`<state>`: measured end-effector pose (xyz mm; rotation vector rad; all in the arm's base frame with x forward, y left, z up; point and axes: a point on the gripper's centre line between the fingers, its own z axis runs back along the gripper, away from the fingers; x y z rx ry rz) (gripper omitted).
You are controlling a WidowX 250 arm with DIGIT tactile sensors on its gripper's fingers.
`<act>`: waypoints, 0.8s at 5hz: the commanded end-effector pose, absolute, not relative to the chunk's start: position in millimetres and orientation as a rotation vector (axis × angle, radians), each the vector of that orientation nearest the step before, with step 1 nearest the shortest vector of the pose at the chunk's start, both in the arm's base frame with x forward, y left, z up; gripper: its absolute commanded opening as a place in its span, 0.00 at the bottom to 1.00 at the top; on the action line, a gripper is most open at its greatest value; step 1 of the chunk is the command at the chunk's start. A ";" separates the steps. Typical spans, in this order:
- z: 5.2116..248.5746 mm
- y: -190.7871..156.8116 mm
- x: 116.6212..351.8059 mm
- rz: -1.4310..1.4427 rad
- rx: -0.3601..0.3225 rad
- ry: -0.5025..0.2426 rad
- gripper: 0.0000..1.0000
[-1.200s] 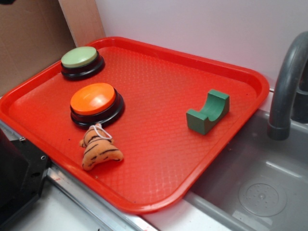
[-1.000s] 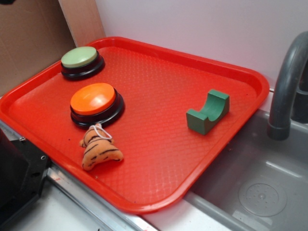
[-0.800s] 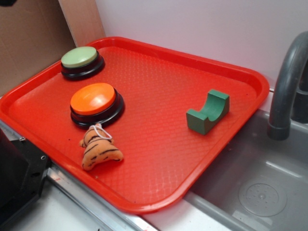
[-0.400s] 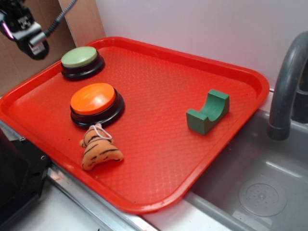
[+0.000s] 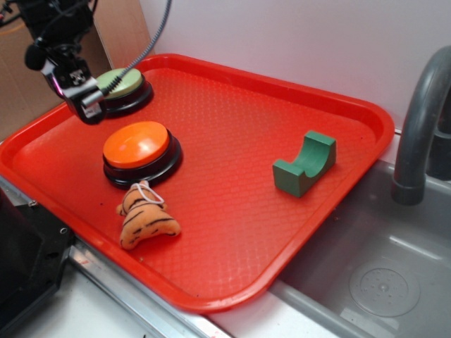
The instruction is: Push the orange button.
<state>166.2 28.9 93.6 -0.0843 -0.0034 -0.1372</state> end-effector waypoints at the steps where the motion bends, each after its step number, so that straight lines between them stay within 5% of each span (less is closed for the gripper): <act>1: 69.6 22.1 191.2 -0.169 -0.033 0.005 1.00; 4: 53.0 10.9 195.6 -0.217 -0.046 0.020 1.00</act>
